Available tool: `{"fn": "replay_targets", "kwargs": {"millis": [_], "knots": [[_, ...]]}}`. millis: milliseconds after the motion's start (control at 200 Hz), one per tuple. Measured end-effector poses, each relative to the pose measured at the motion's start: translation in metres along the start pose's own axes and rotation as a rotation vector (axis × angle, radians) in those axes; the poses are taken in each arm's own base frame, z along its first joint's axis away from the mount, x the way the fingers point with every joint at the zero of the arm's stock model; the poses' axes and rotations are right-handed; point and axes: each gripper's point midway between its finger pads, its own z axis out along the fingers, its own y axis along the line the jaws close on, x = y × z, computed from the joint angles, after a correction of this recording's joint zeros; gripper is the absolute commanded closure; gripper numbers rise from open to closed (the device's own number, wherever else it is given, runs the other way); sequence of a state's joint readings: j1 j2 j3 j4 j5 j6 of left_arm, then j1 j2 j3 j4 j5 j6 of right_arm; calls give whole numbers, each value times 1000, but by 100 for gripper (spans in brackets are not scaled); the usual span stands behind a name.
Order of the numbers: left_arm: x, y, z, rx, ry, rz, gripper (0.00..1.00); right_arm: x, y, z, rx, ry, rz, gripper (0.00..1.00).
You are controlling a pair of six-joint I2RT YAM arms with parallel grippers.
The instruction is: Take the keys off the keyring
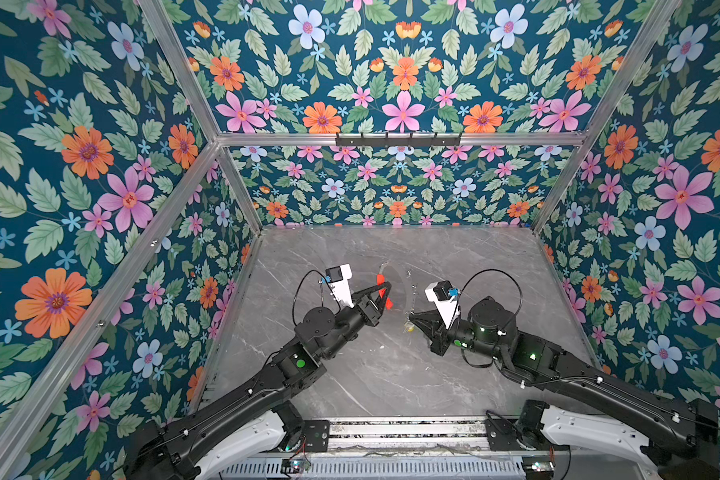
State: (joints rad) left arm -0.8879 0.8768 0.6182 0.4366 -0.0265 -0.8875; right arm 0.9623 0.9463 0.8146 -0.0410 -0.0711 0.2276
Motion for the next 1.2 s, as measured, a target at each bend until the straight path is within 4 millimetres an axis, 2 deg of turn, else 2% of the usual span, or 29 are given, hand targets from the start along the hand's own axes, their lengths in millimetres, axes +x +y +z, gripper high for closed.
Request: {"fn": "replay_targets", "kwargs": {"millis": [70, 310, 550, 705, 815, 1015, 1200], "knots": [[4, 4, 0, -8, 8, -3, 68, -3, 0, -2, -3, -22, -5, 100], [19, 16, -3, -19, 51, -47, 65, -9, 0, -6, 1, -55, -30, 100], [44, 31, -10, -26, 128, -104, 52, -15, -6, -8, 28, -73, -48, 100], [53, 33, -17, -14, 164, -127, 45, -22, -14, -10, 31, -86, -39, 100], [59, 36, -23, -16, 187, -131, 42, -27, -18, -11, 16, -86, -28, 100], [68, 45, -42, -34, 222, -131, 41, -34, -12, -16, -47, -74, -24, 100], [62, 38, -54, -31, 232, -76, 41, -33, -5, -21, -107, -40, -27, 100]]}}
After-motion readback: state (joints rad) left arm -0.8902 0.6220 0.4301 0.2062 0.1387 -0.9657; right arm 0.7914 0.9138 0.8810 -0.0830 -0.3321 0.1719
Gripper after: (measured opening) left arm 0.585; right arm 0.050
